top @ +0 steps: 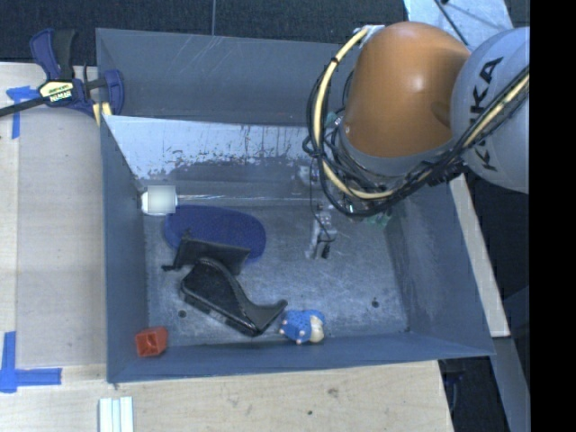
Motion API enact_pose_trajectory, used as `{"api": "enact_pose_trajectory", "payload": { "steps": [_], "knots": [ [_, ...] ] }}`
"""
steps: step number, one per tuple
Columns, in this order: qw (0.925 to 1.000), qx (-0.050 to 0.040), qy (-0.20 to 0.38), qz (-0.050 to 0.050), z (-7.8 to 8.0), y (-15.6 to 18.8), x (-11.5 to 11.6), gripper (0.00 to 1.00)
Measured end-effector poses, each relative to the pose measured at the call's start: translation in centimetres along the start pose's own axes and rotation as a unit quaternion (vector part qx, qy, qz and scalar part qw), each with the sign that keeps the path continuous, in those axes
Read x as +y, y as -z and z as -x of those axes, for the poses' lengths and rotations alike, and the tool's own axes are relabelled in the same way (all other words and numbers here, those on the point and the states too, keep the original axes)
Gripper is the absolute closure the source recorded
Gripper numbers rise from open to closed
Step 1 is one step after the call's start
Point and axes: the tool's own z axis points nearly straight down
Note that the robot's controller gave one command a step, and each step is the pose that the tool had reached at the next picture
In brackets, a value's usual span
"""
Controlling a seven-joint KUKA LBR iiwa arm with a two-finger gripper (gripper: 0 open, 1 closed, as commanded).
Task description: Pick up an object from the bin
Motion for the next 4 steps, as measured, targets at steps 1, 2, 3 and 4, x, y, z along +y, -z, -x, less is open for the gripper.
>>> {"api": "enact_pose_trajectory", "payload": {
  "steps": [1, 2, 3, 4],
  "knots": [
    [0.9944, -0.0012, 0.106, 0.001, -1.1, -6.6, 9.0, 0.0],
    [0.9961, -0.0111, 0.088, 0.001, 2.5, -15.0, 9.3, 0.0],
    [0.9943, -0.004, 0.107, 0.001, 6.3, -17.4, 8.3, 0.0],
    [0.9943, -0.0039, 0.106, 0.001, 6.3, -17.1, 8.4, 1.0]
  ]
}}
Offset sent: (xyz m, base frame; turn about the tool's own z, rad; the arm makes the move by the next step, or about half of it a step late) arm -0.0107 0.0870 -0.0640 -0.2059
